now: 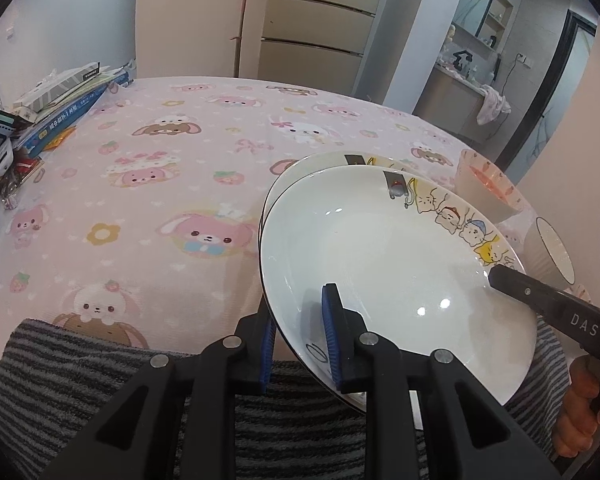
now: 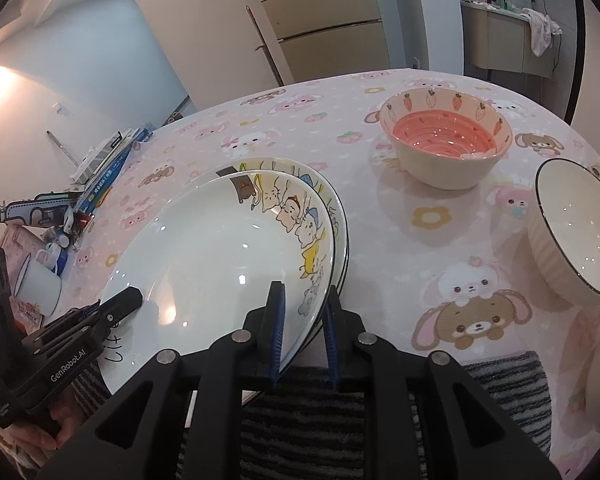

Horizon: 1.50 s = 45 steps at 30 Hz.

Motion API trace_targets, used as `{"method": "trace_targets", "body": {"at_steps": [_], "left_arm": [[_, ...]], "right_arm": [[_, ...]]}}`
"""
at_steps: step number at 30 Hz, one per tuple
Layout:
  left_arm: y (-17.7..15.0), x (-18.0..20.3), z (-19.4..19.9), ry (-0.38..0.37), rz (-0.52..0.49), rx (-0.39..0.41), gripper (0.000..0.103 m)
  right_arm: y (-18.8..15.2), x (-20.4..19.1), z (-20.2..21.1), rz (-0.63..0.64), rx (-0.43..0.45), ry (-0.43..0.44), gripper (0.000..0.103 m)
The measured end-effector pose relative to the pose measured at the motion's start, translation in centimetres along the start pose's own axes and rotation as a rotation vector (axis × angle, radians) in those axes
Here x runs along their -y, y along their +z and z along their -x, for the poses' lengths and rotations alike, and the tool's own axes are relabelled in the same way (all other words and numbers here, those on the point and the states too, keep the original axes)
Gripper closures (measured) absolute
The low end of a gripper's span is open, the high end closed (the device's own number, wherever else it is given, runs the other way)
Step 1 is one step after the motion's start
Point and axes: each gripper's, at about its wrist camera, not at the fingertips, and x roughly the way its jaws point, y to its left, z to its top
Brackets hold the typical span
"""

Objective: Organize plates and bowls

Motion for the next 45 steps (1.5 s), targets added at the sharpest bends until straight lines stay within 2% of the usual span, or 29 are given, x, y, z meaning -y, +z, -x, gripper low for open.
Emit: {"method": "trace_targets", "body": {"at_steps": [9, 29, 32, 35, 37, 42, 45], "left_arm": [[0.2, 0.6, -0.2, 0.037, -0.039, -0.007, 0.079], [0.2, -0.6, -0.3, -0.03, 0.018, 0.003, 0.079], [0.3, -1.2, -0.1, -0.003, 0.039, 0.006, 0.069], [0.4, -1.8, 0.0, -0.027, 0.05, 0.003, 0.068], [0.5, -1.7, 0.1, -0.01, 0.033, 0.004, 0.066], [0.9, -0.6, 0.0, 0.023, -0.016, 0.005, 0.086], [1.3, -0.4, -0.1, 0.042, -0.022, 0.0, 0.088]], "right_arm": [[-0.3, 0.2, 0.1, 0.014, -0.01, 0.004, 0.083], [-0.5, 0.4, 0.2, 0.002, -0.008, 0.033, 0.082], [-0.5, 0.4, 0.2, 0.007, -0.01, 0.034, 0.082], [-0.5, 0.6, 0.3, 0.01, -0.013, 0.044, 0.082], [-0.4, 0.8, 0.4, 0.006, -0.016, 0.053, 0.082], [0.0, 0.7, 1.0, 0.031, 0.028, 0.012, 0.089], [0.3, 0.2, 0.6, 0.041, 0.033, -0.022, 0.09]]}}
